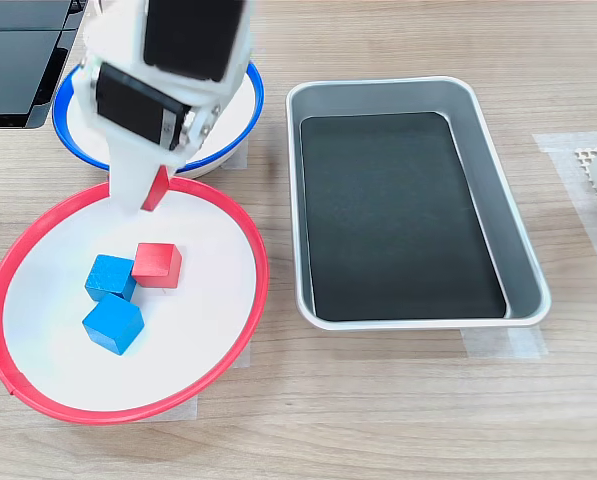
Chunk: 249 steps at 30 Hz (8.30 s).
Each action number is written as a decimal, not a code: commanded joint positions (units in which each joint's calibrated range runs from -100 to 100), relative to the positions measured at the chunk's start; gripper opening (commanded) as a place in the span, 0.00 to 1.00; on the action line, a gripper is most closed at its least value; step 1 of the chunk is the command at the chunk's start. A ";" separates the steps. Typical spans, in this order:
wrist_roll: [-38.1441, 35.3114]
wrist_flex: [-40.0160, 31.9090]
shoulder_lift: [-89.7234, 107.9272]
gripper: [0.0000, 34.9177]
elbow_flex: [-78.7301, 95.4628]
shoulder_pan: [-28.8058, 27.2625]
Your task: Relocate any misplaced blocks to their matching dishes.
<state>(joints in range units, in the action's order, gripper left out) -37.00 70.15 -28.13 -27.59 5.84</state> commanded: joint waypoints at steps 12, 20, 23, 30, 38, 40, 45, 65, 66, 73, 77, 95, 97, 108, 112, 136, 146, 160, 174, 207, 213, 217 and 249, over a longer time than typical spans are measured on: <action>-0.05 -0.94 1.99 0.01 7.06 6.54; -1.76 -0.85 1.74 0.01 9.15 5.22; -2.25 -0.94 1.48 0.01 9.43 4.75; -2.88 -0.94 0.54 0.15 8.61 3.71; -2.69 -1.68 -0.82 0.23 6.24 3.15; -2.69 -2.01 -0.82 0.23 5.97 3.15; -2.44 -2.01 -0.74 0.26 4.96 3.24; 5.86 -2.67 -0.65 0.35 -1.13 10.68; 6.45 -3.41 -1.08 0.35 -1.04 10.68; 9.18 -5.81 -4.83 0.35 -0.13 7.38; 10.50 -8.61 -7.30 0.42 -1.32 5.97; 11.09 -5.89 -7.39 0.47 -2.59 9.55; 11.18 -5.23 -7.30 0.47 -2.68 9.83; 11.28 -5.64 -9.10 0.49 -4.23 9.45; 11.33 -6.47 -10.89 0.50 -6.14 8.98; 10.50 -9.52 -17.37 0.37 -14.15 7.48; 9.96 -9.52 -17.62 0.24 -13.79 8.23; 9.72 -8.61 -14.47 0.01 -11.97 8.98; 4.98 -7.54 5.57 0.01 2.87 4.09; -10.40 -16.37 5.66 0.01 16.25 -18.31; -10.74 -16.45 3.87 0.01 15.98 -18.88; -10.84 -16.37 2.67 0.01 15.71 -18.97; -11.23 -10.01 0.54 0.43 6.69 -17.84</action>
<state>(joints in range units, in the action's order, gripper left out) -48.18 59.22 -32.14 -18.33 -13.36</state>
